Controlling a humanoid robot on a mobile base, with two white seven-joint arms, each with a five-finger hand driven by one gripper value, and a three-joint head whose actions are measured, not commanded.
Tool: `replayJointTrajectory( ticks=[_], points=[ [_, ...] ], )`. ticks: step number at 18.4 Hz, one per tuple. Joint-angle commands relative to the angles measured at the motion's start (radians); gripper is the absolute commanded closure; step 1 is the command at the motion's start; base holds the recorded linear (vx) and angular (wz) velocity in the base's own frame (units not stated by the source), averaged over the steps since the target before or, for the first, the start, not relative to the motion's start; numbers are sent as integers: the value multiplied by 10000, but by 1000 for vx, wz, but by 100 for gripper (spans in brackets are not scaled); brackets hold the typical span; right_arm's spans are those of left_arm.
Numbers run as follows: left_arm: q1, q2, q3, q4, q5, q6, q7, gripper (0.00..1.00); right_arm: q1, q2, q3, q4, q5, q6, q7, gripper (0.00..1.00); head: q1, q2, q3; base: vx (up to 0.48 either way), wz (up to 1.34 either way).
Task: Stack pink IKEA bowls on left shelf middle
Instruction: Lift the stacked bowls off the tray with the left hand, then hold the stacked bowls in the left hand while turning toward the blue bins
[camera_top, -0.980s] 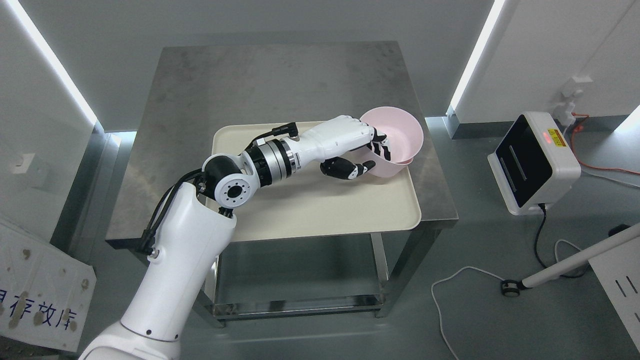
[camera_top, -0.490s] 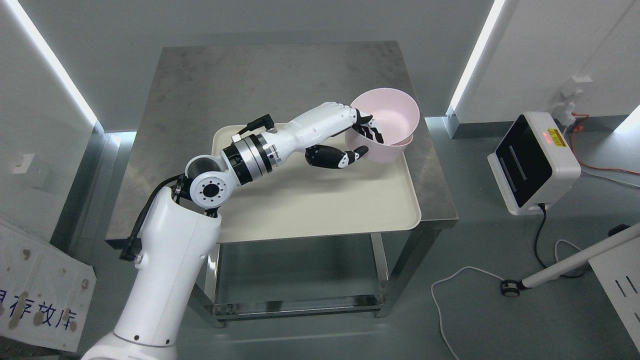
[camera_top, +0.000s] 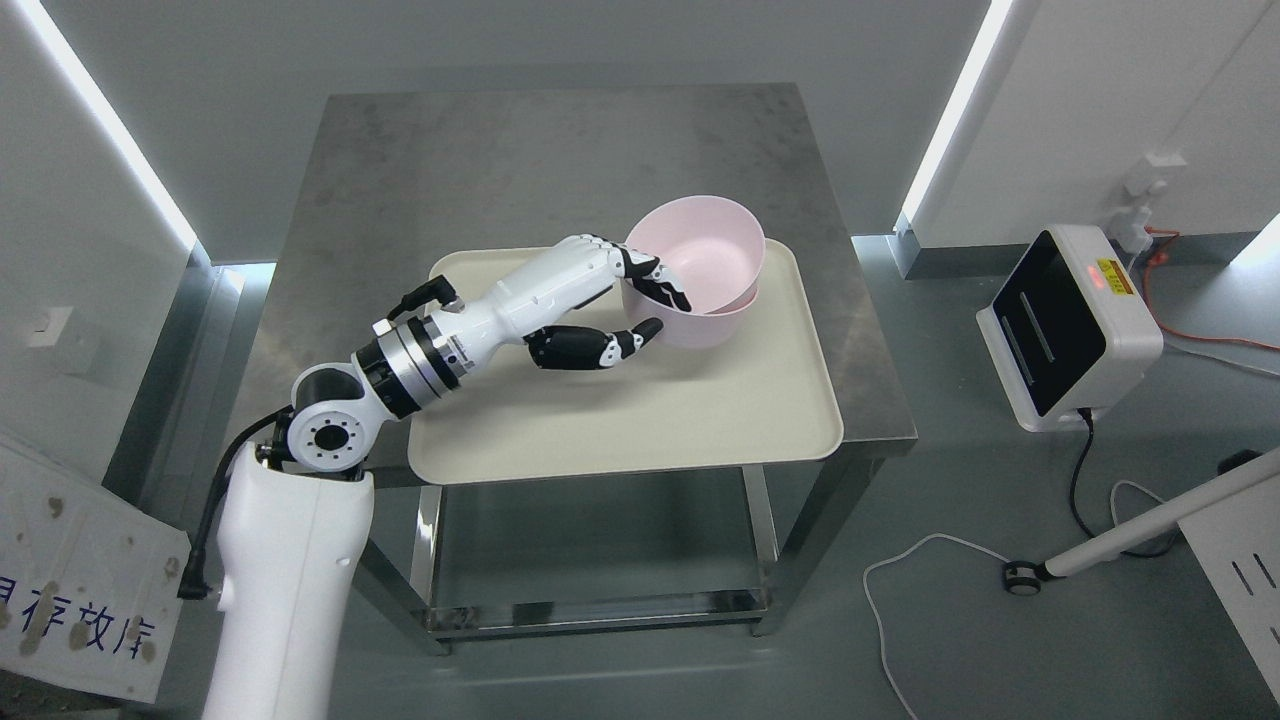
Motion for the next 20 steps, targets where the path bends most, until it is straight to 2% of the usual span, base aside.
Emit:
replayJointTrajectory(
  ticks=[1, 12, 20],
  points=[
    [388, 175, 1936, -813, 248, -212, -86, 98, 293, -175, -123, -337, 0, 5, 5, 0, 0, 0, 0, -11, 5],
    [404, 175, 2013, -798, 263, -197, -101, 97, 293, -175, -108, -337, 0, 5, 5, 0, 0, 0, 0, -64, 0],
    [419, 175, 2013, -798, 263, -243, -101, 97, 293, -175, -123, -337, 0, 20, 5, 0, 0, 0, 0, -151, 35]
  ],
)
